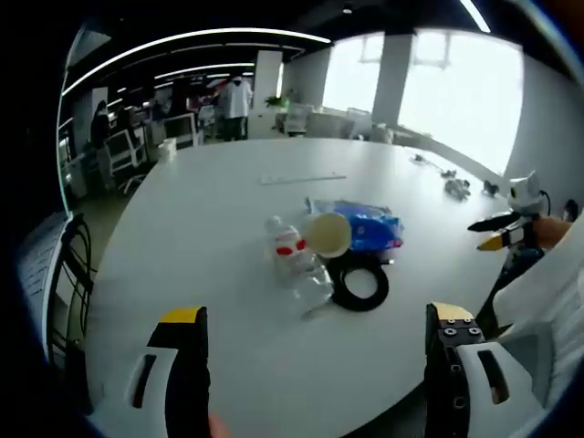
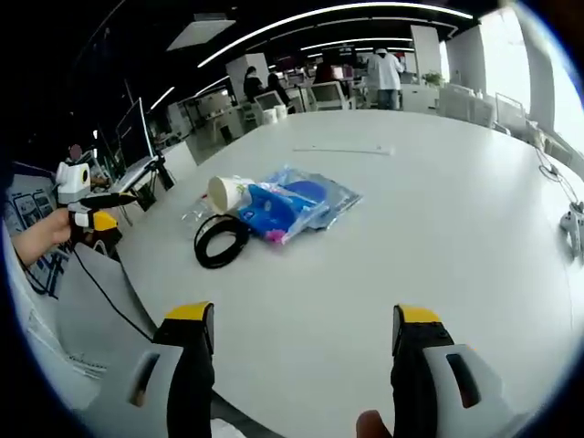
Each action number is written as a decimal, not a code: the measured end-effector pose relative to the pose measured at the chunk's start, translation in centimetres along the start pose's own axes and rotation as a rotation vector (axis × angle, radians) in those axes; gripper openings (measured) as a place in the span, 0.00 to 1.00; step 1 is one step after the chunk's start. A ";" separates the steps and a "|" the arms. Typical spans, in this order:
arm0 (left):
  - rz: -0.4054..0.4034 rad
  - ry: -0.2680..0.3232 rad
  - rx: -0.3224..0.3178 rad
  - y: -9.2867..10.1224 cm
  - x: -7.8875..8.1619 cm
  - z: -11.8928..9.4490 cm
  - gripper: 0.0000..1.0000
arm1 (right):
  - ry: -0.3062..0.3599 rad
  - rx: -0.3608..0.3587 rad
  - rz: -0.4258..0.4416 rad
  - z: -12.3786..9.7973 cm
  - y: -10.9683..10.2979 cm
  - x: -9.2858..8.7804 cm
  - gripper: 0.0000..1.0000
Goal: Arrange the tabletop items into an orderly group along one side of the table until the central work area is clear of visible clutter.
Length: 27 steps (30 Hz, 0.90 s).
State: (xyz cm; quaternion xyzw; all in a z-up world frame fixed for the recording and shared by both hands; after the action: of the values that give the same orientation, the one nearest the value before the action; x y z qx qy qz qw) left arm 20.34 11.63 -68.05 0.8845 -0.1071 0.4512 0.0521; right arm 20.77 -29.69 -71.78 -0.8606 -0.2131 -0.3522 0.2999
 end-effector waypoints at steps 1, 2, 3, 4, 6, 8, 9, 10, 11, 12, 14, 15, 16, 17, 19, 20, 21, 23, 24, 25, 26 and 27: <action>-0.001 0.000 0.001 0.0 0.0 0.0 0.96 | 0.000 0.000 0.000 0.0 0.0 0.0 0.78; -0.001 0.000 0.002 0.0 0.0 0.0 0.96 | -0.002 -0.001 0.000 0.0 0.0 0.0 0.78; -0.002 -0.001 0.003 0.0 -0.1 0.0 0.96 | -0.003 -0.001 -0.002 0.0 0.1 0.0 0.78; -0.002 -0.001 0.003 0.0 -0.1 -0.1 0.96 | -0.004 -0.001 -0.003 0.0 0.1 0.0 0.78; -0.002 -0.002 0.004 0.0 -0.1 -0.1 0.96 | -0.004 -0.001 -0.001 0.0 0.2 0.0 0.78; -0.003 -0.003 0.007 0.0 -0.2 -0.2 0.96 | -0.004 0.000 -0.001 0.0 0.2 0.0 0.77; -0.003 -0.004 0.008 0.0 -0.2 -0.2 0.96 | -0.006 0.000 -0.001 0.0 0.3 0.0 0.77; -0.003 -0.005 0.009 0.0 -0.2 -0.2 0.96 | -0.007 0.001 -0.002 0.1 0.3 0.0 0.77; -0.004 -0.005 0.010 0.0 -0.2 -0.2 0.95 | -0.009 0.003 -0.002 0.1 0.3 0.0 0.77; -0.004 -0.004 0.012 0.0 -0.3 -0.3 0.95 | -0.009 0.004 -0.003 0.1 0.3 0.0 0.77; -0.007 -0.004 0.014 0.0 -0.3 -0.3 0.95 | -0.012 0.008 -0.004 0.2 0.3 0.0 0.77; -0.009 -0.004 0.016 0.0 -0.3 -0.4 0.95 | -0.013 0.009 -0.006 0.3 0.4 0.0 0.77; -0.010 -0.004 0.017 0.0 -0.3 -0.4 0.95 | -0.016 0.011 -0.009 0.4 0.4 0.0 0.77; -0.010 -0.004 0.017 0.0 -0.3 -0.4 0.95 | -0.018 0.014 -0.012 0.4 0.4 0.1 0.77; -0.009 -0.004 0.019 0.0 -0.3 -0.4 0.95 | -0.020 0.018 -0.018 0.5 0.4 0.3 0.77; -0.009 -0.004 0.020 0.0 -0.3 -0.4 0.95 | -0.021 0.019 -0.022 0.6 0.5 0.5 0.77; -0.009 -0.005 0.021 0.0 -0.3 -0.5 0.95 | -0.021 0.020 -0.025 0.7 0.6 0.6 0.77; -0.012 -0.003 0.024 0.0 -0.3 -0.5 0.95 | -0.022 0.024 -0.029 0.8 0.7 0.8 0.77; -0.013 -0.002 0.025 0.0 -0.3 -0.6 0.95 | -0.021 0.026 -0.033 0.9 0.7 1.0 0.77; -0.014 -0.002 0.027 0.0 -0.3 -0.6 0.95 | -0.021 0.029 -0.037 1.0 0.8 1.1 0.77; -0.017 0.000 0.029 -0.1 -0.3 -0.6 0.95 | -0.021 0.031 -0.040 1.0 0.8 1.2 0.77; -0.018 0.000 0.031 -0.1 -0.3 -0.7 0.95 | -0.024 0.035 -0.044 1.1 0.8 1.3 0.77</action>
State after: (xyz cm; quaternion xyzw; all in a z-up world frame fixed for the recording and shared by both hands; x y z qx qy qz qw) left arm 19.70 11.89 -67.88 0.8862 -0.0919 0.4522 0.0424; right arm 22.67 -29.34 -71.74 -0.8544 -0.2417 -0.3449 0.3043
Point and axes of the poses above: the point that each gripper's makers call its tool centre point, and the gripper's own axes: z roughly forward along the fingers, y roughly to its right, x roughly out of its top, the point moved 7 cm from there along -z, roughly backward along the fingers, and after that the axes turned 14 degrees about x, right-handed, at the moved point
